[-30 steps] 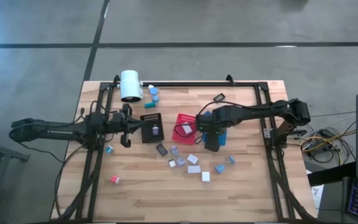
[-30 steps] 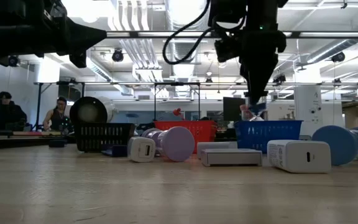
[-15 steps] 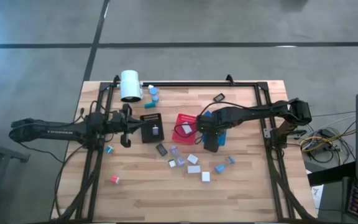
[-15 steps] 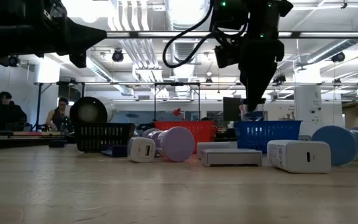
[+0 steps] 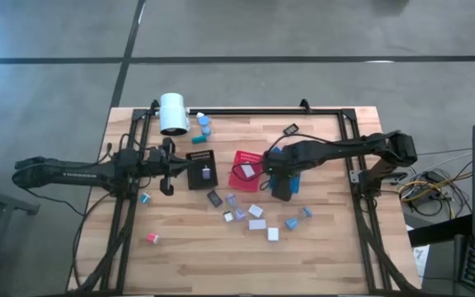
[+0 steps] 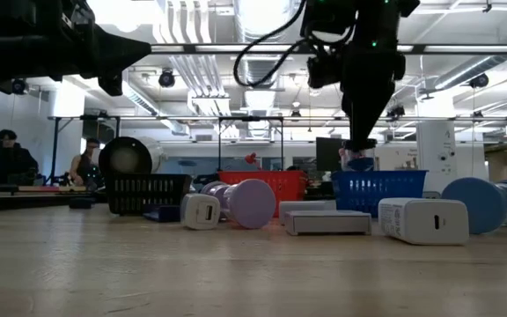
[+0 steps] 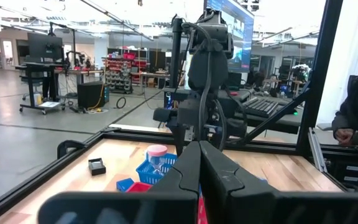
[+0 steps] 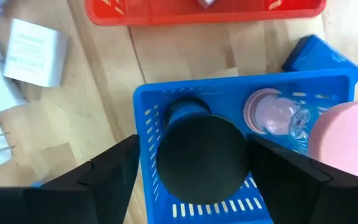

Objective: Pick & Place Office items
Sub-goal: Put the top left blue digital clock into the red bin

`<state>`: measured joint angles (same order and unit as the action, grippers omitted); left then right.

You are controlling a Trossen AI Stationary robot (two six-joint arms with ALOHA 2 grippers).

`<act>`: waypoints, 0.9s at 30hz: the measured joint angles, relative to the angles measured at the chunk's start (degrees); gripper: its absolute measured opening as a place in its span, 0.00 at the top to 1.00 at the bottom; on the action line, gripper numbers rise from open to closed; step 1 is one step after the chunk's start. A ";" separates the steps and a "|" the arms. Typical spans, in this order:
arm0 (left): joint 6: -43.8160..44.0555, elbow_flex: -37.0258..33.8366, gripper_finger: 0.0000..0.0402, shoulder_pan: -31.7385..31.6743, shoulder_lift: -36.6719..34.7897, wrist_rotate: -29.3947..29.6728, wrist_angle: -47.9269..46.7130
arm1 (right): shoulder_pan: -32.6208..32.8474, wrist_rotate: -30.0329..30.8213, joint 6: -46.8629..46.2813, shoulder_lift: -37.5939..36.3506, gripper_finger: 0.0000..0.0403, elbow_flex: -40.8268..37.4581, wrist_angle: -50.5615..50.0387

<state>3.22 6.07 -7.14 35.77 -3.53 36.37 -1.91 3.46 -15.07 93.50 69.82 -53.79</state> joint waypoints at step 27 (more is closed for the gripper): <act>0.00 0.00 0.98 -0.02 0.00 0.00 -0.47 | -0.10 -5.25 13.95 -55.37 0.87 -37.32 46.22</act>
<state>3.22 6.07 -7.16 35.77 -3.53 35.90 -2.02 -1.79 -1.12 38.14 32.51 -7.57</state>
